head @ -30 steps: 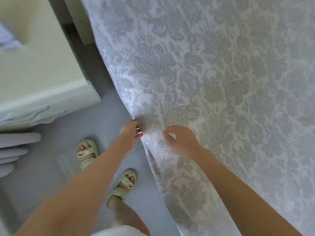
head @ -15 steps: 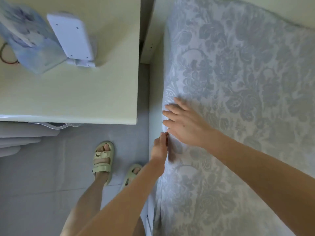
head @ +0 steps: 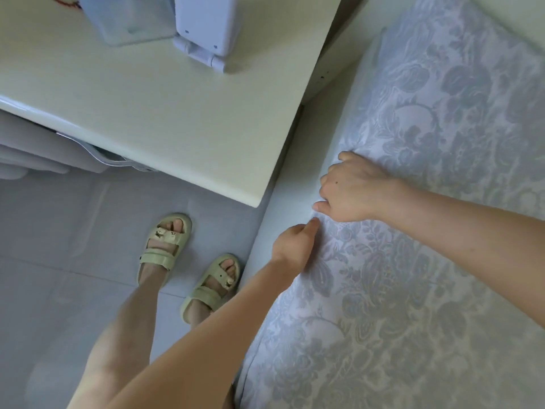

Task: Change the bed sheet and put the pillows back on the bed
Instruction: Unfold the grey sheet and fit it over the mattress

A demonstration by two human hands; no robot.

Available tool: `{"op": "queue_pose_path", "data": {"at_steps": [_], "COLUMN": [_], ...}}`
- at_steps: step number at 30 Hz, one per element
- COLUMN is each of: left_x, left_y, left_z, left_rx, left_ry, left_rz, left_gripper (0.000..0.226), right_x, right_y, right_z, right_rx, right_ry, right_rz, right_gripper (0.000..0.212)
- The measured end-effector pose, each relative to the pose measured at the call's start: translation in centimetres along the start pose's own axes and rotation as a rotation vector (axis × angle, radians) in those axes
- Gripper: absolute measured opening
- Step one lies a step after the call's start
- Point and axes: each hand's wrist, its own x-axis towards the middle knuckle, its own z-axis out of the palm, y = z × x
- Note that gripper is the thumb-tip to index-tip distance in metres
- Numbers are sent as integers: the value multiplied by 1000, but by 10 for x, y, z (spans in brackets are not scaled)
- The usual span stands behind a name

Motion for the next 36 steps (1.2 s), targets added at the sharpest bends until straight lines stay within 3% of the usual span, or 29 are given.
{"op": "queue_pose_path", "data": {"at_steps": [5, 12, 16, 20, 25, 30, 32, 36], "left_x": [-6, 4, 13, 30, 30, 15, 13, 17], "left_y": [4, 0, 6, -6, -5, -13, -19, -25], "left_z": [10, -2, -8, -19, -33, -30, -24, -9], "left_rx": [-219, -226, -152, -287, -306, -348, -352, -283], "left_ry": [-177, -287, -370, -442, -331, -182, -215, -320], "left_rz": [-98, -152, -167, -293, -266, -157, -156, -239], "left_gripper": [54, 62, 81, 104, 89, 67, 63, 75], "right_x": [-9, 5, 10, 37, 53, 54, 54, 42], "right_y": [14, 28, 38, 48, 49, 43, 41, 33], "right_z": [-2, -13, -16, -16, -18, -27, -34, -45], "right_rx": [22, -15, -80, -45, -56, -74, -26, 126], "right_ry": [51, 27, 11, -142, -352, -454, -425, -174], "right_rz": [-24, 97, 100, 119, 177, 190, 211, 175], "right_gripper": [58, 64, 68, 97, 87, 85, 83, 71]}}
